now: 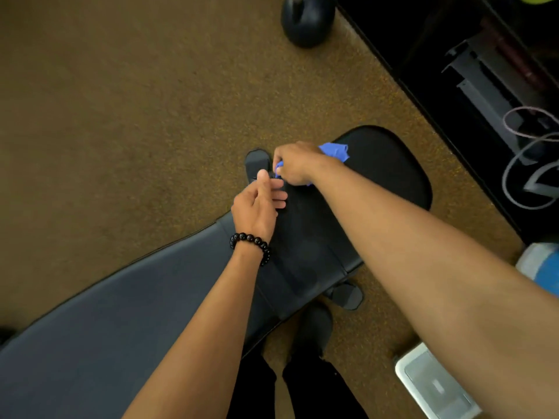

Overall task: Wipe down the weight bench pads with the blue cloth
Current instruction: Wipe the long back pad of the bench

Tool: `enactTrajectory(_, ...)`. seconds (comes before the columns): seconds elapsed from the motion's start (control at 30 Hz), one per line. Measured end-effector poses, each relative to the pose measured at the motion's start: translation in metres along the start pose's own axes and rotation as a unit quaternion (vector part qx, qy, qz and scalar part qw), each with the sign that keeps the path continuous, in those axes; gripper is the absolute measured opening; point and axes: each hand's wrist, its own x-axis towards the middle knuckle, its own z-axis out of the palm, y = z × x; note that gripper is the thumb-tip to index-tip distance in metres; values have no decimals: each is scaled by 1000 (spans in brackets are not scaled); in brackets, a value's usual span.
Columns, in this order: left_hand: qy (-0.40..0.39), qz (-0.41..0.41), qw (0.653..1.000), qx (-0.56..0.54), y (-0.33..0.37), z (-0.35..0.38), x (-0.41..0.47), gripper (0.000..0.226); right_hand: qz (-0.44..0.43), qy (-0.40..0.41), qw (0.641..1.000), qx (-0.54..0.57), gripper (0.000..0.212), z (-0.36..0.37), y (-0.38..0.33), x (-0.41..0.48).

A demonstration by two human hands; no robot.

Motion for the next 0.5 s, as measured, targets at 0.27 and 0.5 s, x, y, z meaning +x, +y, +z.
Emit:
enactTrajectory(0.27,76,2,997,-2,-21,-79,17,15,-8,79,979,190,16,24,-39,-17)
enactTrajectory(0.5,-73,152,934,313,0,-108,18,92,-161,-10,968,194,9,33,-83,-46)
